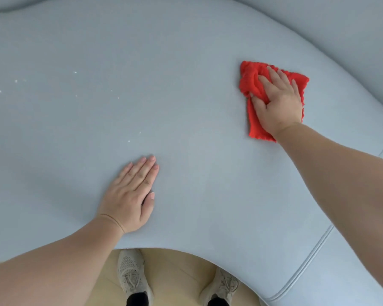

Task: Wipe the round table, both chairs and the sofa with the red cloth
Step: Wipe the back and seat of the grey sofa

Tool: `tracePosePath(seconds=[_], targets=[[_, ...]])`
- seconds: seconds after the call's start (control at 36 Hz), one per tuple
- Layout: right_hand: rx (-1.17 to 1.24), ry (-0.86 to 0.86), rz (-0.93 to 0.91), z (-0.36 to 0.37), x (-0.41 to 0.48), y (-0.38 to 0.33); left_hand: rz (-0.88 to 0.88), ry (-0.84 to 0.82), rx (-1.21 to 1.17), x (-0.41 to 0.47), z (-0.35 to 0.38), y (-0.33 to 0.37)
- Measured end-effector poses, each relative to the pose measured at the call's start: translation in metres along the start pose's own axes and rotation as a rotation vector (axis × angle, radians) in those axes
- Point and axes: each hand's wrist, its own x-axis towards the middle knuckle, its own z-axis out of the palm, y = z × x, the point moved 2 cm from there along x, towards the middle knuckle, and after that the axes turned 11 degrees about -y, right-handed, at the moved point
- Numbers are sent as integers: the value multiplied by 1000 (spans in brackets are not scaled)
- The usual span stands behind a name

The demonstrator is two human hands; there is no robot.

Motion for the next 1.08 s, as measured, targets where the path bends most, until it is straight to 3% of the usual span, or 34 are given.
tracePosePath(seconds=[0.75,0.94,1.08], targets=[[3,91,16,-22,85,46,-29,-33,-30,4,-1,0],[17,84,160,-40,129,43,-28,-14,-18,4,1,-1],[-19,152,130,-36,125,38,-10,8,-8,5,2,-3]])
